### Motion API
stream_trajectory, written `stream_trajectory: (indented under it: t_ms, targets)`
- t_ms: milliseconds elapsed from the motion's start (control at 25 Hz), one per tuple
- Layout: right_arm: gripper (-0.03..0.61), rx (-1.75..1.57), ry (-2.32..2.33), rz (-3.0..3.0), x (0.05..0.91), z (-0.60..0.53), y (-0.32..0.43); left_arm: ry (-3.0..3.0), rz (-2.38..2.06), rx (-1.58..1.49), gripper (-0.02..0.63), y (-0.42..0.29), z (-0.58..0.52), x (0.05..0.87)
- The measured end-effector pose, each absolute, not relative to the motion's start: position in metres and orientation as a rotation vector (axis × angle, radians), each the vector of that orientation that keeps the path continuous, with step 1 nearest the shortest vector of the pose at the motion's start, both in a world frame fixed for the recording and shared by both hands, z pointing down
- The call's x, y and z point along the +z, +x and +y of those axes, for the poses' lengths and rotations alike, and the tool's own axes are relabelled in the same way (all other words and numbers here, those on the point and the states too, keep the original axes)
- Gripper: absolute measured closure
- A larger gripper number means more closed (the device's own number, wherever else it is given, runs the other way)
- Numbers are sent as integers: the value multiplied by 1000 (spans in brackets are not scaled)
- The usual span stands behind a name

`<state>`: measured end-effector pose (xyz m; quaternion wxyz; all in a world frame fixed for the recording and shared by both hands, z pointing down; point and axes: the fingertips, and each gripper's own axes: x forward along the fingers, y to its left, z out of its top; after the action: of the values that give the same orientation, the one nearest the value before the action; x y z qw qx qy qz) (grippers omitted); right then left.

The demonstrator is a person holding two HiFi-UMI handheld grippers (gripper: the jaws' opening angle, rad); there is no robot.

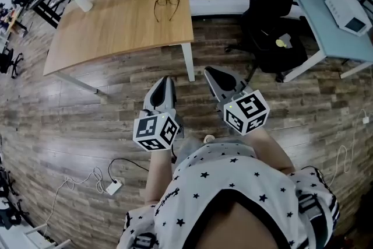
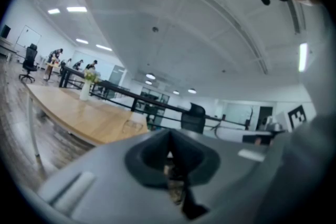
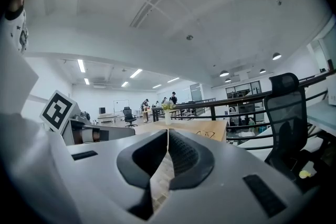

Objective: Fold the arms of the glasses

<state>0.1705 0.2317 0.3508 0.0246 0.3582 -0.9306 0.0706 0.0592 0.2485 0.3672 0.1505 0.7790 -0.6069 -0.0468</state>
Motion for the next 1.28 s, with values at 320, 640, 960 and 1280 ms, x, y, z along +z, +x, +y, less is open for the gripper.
stream_trajectory:
  t_ms: [320, 640, 960, 1280]
  targets:
    - [560, 253, 1106, -2856, 357, 227, 180, 2222, -1741, -126, 609, 68, 247, 370]
    - [560, 275, 1075, -2847, 363, 217, 174, 2190, -1743, -120, 609, 63, 237, 377]
    - [560, 306, 1089, -2832, 372, 181, 162, 2199, -1719, -111, 609, 52, 197, 383]
    - [560, 320, 1080, -2857, 372, 126, 144, 2224, -1680, -103, 609, 40, 139, 387]
